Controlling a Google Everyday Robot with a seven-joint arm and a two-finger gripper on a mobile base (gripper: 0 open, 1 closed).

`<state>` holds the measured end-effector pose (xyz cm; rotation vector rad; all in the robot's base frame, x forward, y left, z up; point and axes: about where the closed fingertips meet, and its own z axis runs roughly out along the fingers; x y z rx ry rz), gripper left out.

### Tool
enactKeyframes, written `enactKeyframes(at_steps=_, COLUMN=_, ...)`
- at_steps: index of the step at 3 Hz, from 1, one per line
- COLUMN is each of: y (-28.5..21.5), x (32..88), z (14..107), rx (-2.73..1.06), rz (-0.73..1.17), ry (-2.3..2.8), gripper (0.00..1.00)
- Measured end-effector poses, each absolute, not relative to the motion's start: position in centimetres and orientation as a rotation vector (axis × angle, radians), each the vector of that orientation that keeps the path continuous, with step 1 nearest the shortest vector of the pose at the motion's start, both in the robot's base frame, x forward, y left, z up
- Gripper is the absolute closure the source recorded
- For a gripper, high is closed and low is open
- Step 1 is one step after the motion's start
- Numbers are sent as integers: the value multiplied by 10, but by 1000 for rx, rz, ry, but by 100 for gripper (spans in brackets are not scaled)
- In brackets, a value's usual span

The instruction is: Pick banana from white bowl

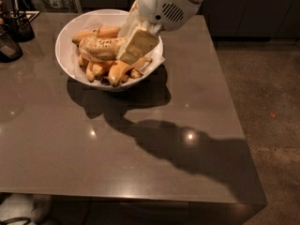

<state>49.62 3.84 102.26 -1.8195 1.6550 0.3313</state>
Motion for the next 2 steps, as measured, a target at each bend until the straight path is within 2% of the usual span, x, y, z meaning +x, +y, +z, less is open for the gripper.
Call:
enactKeyframes(at_steps=1, y=16, x=455, z=1009, rx=-1747, rz=331, ry=1709, gripper=100)
enactKeyframes(at_steps=2, y=15, x=455, z=1008, rx=-1747, rz=330, ry=1711, gripper=100)
